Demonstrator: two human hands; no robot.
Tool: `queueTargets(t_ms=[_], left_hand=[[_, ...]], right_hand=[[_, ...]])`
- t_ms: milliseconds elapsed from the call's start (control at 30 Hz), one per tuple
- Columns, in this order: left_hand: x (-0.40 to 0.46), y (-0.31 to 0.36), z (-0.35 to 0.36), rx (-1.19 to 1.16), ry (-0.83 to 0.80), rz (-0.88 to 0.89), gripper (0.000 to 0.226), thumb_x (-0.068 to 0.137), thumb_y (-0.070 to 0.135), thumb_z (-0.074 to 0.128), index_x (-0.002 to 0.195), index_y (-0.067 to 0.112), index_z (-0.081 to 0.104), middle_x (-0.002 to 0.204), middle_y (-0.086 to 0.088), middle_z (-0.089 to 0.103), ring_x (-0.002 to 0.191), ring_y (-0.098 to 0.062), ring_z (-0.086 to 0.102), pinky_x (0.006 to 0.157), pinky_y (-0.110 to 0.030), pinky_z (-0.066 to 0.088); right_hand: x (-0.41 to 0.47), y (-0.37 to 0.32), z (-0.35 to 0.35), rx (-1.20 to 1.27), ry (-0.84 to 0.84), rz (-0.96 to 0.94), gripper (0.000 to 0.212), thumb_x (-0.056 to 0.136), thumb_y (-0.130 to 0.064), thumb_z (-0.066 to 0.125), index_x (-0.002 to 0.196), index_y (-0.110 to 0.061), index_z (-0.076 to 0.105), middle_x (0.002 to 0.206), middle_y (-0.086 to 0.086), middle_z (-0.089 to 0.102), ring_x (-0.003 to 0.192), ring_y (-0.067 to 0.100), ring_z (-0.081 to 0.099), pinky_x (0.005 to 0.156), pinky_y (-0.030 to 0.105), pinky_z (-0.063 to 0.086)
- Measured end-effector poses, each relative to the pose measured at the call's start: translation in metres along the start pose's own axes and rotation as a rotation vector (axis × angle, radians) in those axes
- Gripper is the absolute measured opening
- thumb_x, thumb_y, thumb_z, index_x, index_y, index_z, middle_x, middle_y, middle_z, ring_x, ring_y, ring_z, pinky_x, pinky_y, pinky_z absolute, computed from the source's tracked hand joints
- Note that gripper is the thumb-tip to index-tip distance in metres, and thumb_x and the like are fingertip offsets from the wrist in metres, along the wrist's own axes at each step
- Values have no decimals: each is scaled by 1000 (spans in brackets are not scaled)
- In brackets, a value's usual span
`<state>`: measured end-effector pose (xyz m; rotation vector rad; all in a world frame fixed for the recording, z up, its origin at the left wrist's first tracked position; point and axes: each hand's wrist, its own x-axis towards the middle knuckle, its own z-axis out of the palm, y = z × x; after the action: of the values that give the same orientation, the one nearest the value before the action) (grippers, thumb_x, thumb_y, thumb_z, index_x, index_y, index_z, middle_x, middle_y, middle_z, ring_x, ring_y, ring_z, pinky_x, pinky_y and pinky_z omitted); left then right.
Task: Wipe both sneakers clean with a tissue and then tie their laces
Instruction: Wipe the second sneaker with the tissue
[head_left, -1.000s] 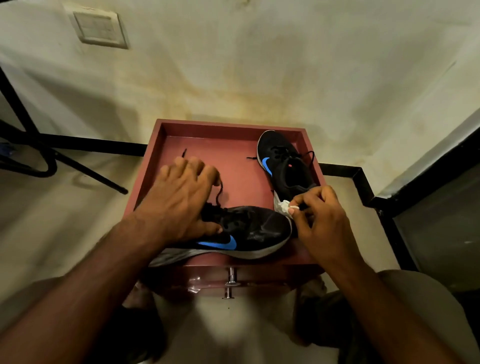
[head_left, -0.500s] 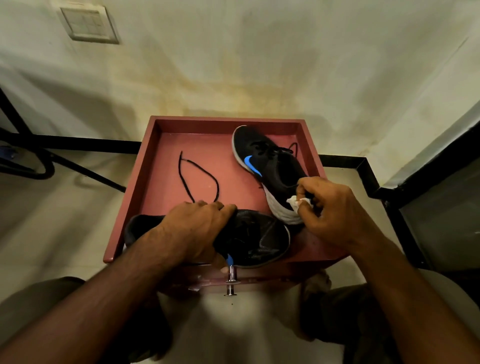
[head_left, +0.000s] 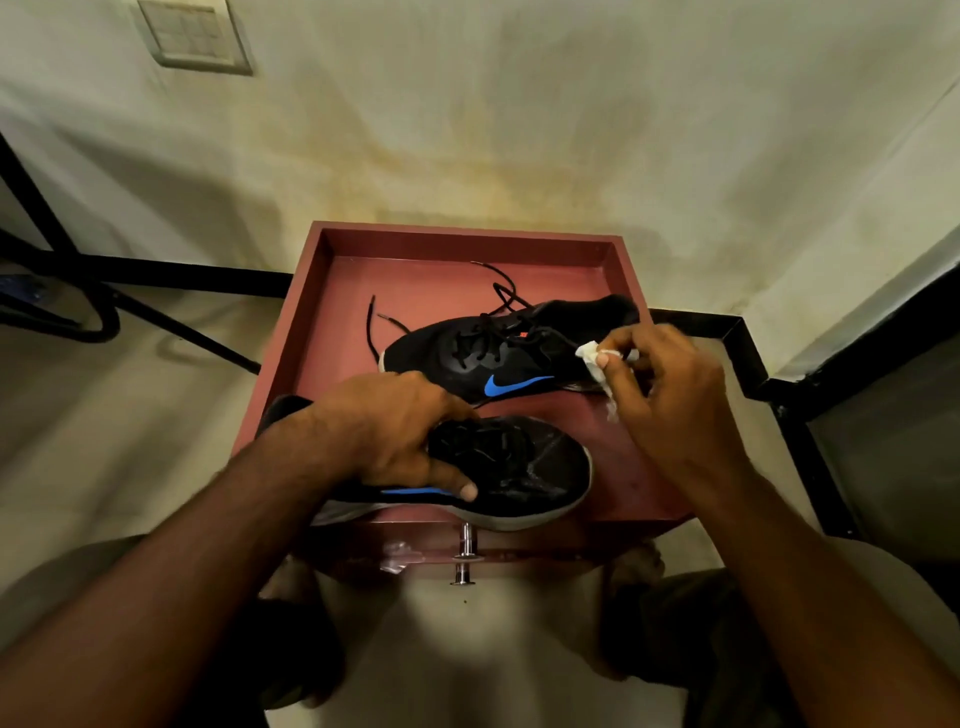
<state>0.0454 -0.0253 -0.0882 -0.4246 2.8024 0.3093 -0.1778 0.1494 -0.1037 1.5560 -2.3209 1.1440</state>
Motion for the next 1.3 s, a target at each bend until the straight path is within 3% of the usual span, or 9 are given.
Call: queueTargets(t_ms=[100, 233, 433, 600, 767, 933, 1067, 1200, 1300], left_hand=[[9, 11, 4, 137, 56, 5, 76, 77, 88, 52, 126, 31, 64, 118, 12, 59, 104, -14, 61, 87, -36, 54], [11, 18, 1, 167, 118, -14, 60, 89, 75, 51, 129, 30, 58, 112, 2, 67, 98, -23, 67, 86, -41, 57], [13, 16, 0, 227, 114, -15, 59, 94, 67, 50, 138, 29, 50, 133, 0, 63, 118, -24, 63, 113, -45, 42], [11, 23, 11, 184, 218, -14, 67, 89, 77, 48, 135, 29, 52, 108, 4, 62, 96, -22, 66, 76, -38, 57], [9, 21, 27, 206, 227, -1, 79, 84, 77, 56, 146, 31, 38, 127, 0, 53, 110, -21, 58, 82, -42, 58], [12, 23, 31, 195, 256, -50, 91, 80, 91, 40, 147, 30, 39, 143, 3, 49, 119, -21, 56, 81, -43, 59], [15, 26, 33, 180, 251, 12, 80, 92, 73, 47, 160, 45, 14, 160, 12, 39, 126, -23, 60, 82, -43, 59], [19, 24, 33, 198, 237, 56, 77, 95, 68, 49, 159, 50, 11, 158, 16, 43, 110, -22, 68, 74, -40, 60], [16, 23, 30, 184, 236, 11, 78, 91, 71, 54, 157, 51, 18, 150, 13, 55, 111, -24, 68, 81, -41, 59]], right_hand=[[-15, -6, 6, 55, -120, -1, 4, 97, -18, 70, 100, -16, 72, 96, -6, 69, 84, 8, 65, 73, 19, 55], [-26, -12, 11, 176, -227, 80, 14, 94, -15, 73, 107, -18, 75, 104, -5, 71, 95, 8, 70, 82, 25, 62], [-29, -20, 2, 117, -266, 50, 19, 91, -13, 76, 108, -20, 79, 104, -8, 74, 97, 5, 68, 84, 22, 59], [-46, -31, 17, -92, -383, 29, 22, 94, -16, 70, 113, -22, 79, 105, 0, 74, 99, 15, 62, 88, 28, 52], [-64, -42, 18, -101, -544, 42, 21, 91, -25, 73, 111, -27, 79, 106, -4, 75, 102, 15, 62, 87, 27, 50], [-55, -35, 7, -212, -393, 90, 14, 86, -17, 80, 99, -21, 80, 93, 0, 71, 86, 14, 56, 77, 27, 43], [-64, -44, 13, 57, -583, 16, 13, 87, -25, 75, 99, -25, 79, 97, -10, 76, 84, 1, 64, 76, 17, 52], [-62, -46, 24, -179, -536, -100, 19, 93, -27, 64, 105, -21, 77, 105, 1, 72, 95, 18, 63, 84, 35, 57], [-44, -36, 10, -327, -471, 47, 23, 100, -29, 64, 118, -22, 75, 115, 3, 70, 107, 20, 57, 94, 35, 52]])
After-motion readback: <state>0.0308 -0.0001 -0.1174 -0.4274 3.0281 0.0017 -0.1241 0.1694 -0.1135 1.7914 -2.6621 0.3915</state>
